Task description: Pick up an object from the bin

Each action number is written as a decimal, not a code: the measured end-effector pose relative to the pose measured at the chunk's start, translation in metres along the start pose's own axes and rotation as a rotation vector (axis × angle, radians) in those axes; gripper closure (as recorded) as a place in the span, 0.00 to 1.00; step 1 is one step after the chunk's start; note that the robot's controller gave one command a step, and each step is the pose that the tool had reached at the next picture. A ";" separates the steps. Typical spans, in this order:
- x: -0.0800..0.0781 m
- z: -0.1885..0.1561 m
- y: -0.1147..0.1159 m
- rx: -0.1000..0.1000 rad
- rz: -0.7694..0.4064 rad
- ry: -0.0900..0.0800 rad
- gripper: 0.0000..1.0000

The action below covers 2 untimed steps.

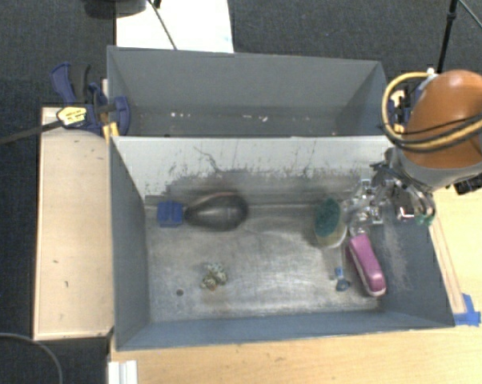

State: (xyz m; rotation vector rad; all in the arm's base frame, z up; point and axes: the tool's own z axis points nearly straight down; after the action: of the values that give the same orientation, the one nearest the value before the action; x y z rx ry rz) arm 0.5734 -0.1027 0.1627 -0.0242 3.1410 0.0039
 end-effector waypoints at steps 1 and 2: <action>-0.003 -0.087 0.007 0.005 -0.156 -0.011 1.00; 0.004 0.010 -0.003 0.001 -0.369 0.003 1.00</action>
Offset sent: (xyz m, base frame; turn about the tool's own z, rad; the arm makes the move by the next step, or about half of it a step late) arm 0.0005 0.0063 0.0826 -0.1561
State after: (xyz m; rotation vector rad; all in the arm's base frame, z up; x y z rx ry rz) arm 0.5691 -0.1062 0.1523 -0.6011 3.0860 0.0027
